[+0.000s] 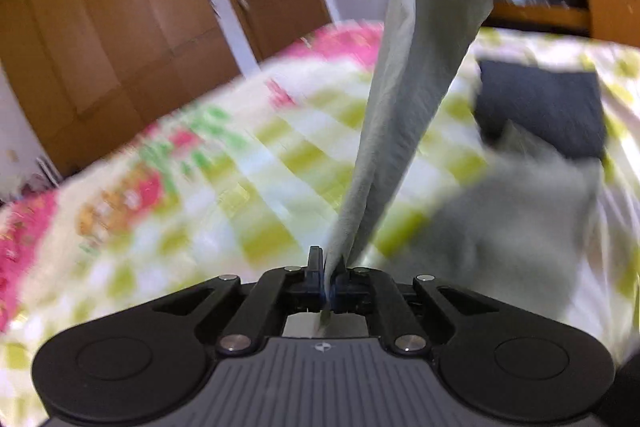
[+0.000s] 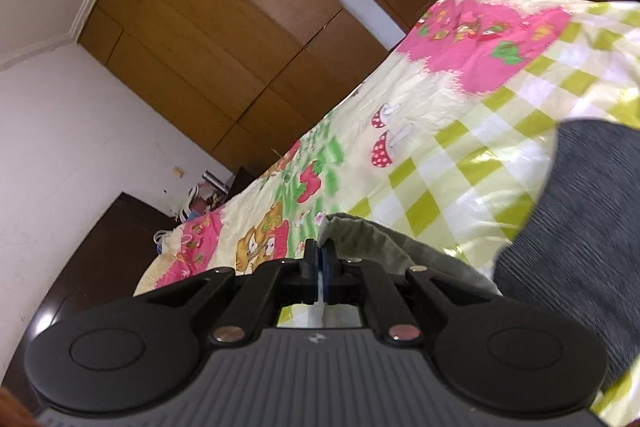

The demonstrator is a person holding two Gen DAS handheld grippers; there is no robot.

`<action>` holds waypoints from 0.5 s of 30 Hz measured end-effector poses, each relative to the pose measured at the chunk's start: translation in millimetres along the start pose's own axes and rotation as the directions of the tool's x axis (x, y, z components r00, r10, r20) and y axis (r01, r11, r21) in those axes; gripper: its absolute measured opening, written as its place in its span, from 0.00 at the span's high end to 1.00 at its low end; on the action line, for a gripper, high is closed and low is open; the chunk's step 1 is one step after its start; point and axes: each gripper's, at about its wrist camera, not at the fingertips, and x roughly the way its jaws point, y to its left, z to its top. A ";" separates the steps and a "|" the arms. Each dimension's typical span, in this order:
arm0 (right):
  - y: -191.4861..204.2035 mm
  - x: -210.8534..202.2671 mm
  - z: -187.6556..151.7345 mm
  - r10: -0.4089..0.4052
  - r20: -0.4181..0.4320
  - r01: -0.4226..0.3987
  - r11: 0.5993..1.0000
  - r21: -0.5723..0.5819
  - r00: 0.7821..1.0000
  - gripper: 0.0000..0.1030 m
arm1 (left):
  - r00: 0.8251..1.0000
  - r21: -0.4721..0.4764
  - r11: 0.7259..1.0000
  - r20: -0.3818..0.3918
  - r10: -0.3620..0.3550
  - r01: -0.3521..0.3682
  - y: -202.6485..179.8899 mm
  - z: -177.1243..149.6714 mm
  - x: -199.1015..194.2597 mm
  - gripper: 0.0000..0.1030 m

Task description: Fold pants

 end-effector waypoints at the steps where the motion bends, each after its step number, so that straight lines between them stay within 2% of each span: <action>1: 6.2 1.8 5.8 0.003 0.005 -0.003 1.000 -0.020 1.000 0.97 | 0.999 -0.008 1.000 0.032 0.001 -0.001 5.3 4.9 -11.4 0.81; 4: 27.0 -10.2 18.0 0.079 0.064 -0.075 0.995 -0.066 0.995 0.97 | 0.996 -0.013 1.000 0.081 -0.021 0.022 6.1 4.3 -36.7 0.81; 6: 27.8 -29.9 14.5 0.124 0.098 -0.115 0.989 -0.093 0.987 0.97 | 0.996 -0.002 0.998 0.067 -0.064 0.064 -5.3 -6.3 -41.0 0.81; 7: 22.6 -40.6 8.2 0.120 0.106 -0.109 0.989 -0.102 0.987 0.97 | 0.994 0.010 0.996 0.050 -0.092 0.092 -14.4 -15.1 -40.3 0.81; 9: -1.2 -54.5 -11.5 0.066 0.091 -0.059 0.995 -0.082 0.994 0.97 | 0.991 0.047 0.990 -0.003 -0.136 0.136 -34.6 -33.7 -33.4 0.81; 11: -44.1 -62.3 -39.2 -0.033 0.043 0.034 0.999 -0.012 0.998 0.97 | 0.979 0.074 0.979 -0.079 -0.185 0.191 -54.7 -55.2 -21.2 0.81; 13: -89.4 -60.7 -65.5 -0.136 -0.017 0.137 0.988 0.077 0.991 0.97 | 0.969 0.103 0.970 -0.131 -0.208 0.222 -69.0 -70.9 -12.9 0.81; 15: -130.6 -56.0 -90.5 -0.211 -0.081 0.223 0.959 0.176 0.974 0.97 | 0.965 0.121 0.965 -0.152 -0.214 0.233 -75.7 -75.9 -9.5 0.81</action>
